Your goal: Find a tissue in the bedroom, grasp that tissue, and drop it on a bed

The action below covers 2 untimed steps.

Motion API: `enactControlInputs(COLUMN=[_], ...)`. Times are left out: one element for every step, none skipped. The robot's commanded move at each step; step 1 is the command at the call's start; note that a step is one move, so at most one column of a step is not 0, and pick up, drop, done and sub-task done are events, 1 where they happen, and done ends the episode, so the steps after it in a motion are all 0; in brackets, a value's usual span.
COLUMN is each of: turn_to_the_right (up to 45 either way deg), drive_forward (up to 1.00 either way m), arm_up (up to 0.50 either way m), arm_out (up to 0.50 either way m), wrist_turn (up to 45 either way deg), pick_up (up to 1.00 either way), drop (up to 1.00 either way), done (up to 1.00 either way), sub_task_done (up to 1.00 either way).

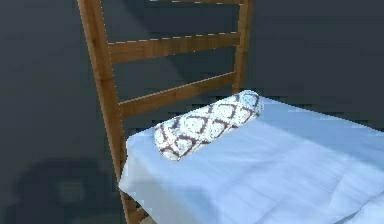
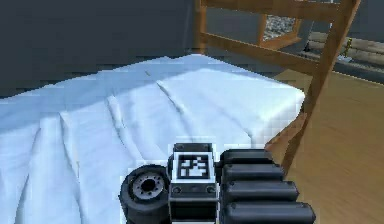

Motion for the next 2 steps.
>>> enactControlInputs(turn_to_the_right=[0.0, 0.0], drive_forward=[0.0, 0.0], arm_up=[0.0, 0.0], arm_out=[0.48, 0.0], wrist_turn=[0.0, 39.0], pick_up=[0.0, 0.0], drop=[0.0, 0.0], done=[0.0, 0.0], sub_task_done=[0.0, 0.0])
